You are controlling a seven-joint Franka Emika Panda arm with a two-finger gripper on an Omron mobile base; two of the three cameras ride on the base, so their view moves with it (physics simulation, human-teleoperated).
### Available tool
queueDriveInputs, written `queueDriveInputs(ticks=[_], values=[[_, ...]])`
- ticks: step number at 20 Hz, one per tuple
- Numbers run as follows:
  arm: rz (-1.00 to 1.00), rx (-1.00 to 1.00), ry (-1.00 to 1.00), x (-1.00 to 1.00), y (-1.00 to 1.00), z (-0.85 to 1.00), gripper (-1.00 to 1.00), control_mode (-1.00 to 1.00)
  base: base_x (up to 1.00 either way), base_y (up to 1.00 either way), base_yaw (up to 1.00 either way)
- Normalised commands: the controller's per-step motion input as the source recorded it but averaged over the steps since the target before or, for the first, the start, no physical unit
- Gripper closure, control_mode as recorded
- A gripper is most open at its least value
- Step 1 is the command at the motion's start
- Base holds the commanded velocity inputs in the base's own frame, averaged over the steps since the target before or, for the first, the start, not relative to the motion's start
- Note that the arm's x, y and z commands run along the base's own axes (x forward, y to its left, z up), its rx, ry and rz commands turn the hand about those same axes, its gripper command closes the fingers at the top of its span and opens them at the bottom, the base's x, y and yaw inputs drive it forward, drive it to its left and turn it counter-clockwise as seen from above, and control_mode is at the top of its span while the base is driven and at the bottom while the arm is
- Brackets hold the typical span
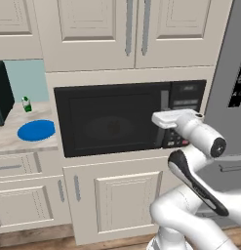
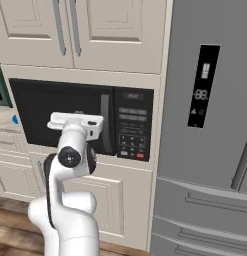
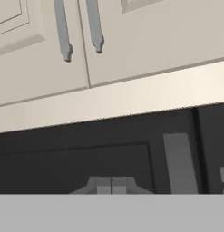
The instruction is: Pick the hotdog bun from the counter and place it in the microwave. Then turn on the microwave.
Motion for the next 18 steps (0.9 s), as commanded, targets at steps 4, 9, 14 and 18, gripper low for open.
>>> queueDriveInputs(ticks=[4,9,14,18], values=[[0.0,0.0,0.45,-0.48,-0.42,0.42,1.0,-1.0,0.0,0.0,0.0],[0.0,0.0,0.43,-0.55,-0.4,0.2,1.0,-1.0,0.0,0.0,0.0],[0.0,0.0,0.42,-0.47,-0.5,0.0,1.0,-1.0,0.0,0.0,0.0],[0.0,0.0,0.46,-0.09,-0.37,-0.13,1.0,-1.0,0.0,0.0,0.0]])
